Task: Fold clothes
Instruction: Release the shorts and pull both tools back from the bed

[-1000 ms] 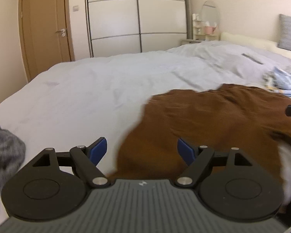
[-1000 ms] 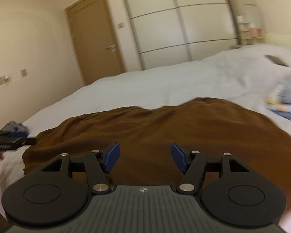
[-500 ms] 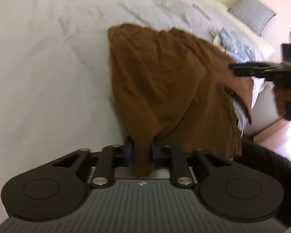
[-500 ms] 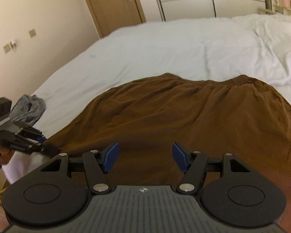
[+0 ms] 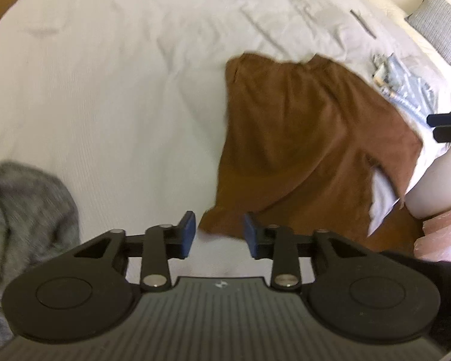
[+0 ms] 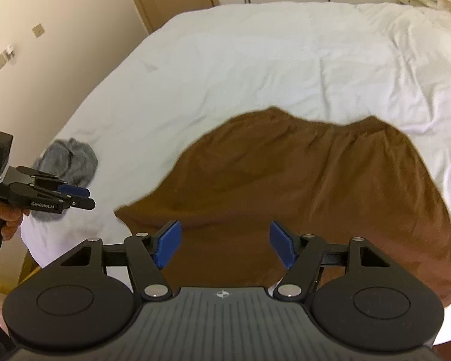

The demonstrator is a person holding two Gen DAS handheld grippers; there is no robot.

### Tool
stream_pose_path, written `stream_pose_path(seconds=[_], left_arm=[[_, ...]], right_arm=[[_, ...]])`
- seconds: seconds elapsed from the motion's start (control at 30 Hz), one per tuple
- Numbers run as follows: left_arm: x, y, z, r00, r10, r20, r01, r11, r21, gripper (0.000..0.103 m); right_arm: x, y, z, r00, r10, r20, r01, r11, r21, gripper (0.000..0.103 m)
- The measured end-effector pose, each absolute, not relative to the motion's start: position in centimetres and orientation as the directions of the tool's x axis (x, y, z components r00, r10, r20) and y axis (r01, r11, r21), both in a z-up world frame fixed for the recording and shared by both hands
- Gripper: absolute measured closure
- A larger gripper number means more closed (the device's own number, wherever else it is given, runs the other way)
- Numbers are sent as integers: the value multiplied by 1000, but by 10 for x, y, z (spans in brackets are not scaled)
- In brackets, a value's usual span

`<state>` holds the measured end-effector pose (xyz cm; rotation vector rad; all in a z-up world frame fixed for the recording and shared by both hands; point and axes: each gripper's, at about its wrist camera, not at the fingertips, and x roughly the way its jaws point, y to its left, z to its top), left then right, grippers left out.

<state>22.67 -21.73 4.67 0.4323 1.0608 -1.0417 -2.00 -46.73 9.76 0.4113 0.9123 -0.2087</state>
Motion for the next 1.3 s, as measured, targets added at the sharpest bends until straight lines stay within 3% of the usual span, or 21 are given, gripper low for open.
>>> stream_pose_path(seconds=[0.3, 0.4, 0.57, 0.63, 0.8, 1.0, 1.3], left_arm=[[220, -249, 143, 206, -484, -850, 864, 498, -74, 54], [216, -263, 158, 223, -484, -846, 870, 490, -51, 36], [210, -287, 183, 250, -485, -838, 880, 475, -13, 28], [211, -295, 186, 234, -502, -832, 896, 443, -15, 16], [219, -312, 185, 173, -546, -820, 954, 298, 3, 3], [235, -302, 193, 75, -611, -788, 997, 66, 44, 2], [251, -259, 202, 14, -636, -772, 1000, -11, 27, 2]], right_arm=[[-9, -488, 130, 544, -13, -839, 400, 883, 246, 27], [-9, -500, 136, 549, -26, -836, 425, 869, 252, 13], [-19, -515, 146, 556, -75, -828, 503, 824, 262, 13], [-25, -514, 149, 550, -110, -828, 546, 798, 257, 13], [-40, -490, 159, 507, -227, -831, 680, 698, 225, 13], [-48, -418, 166, 428, -377, -821, 850, 477, 224, 13], [-41, -332, 176, 343, -430, -835, 918, 341, 202, 13]])
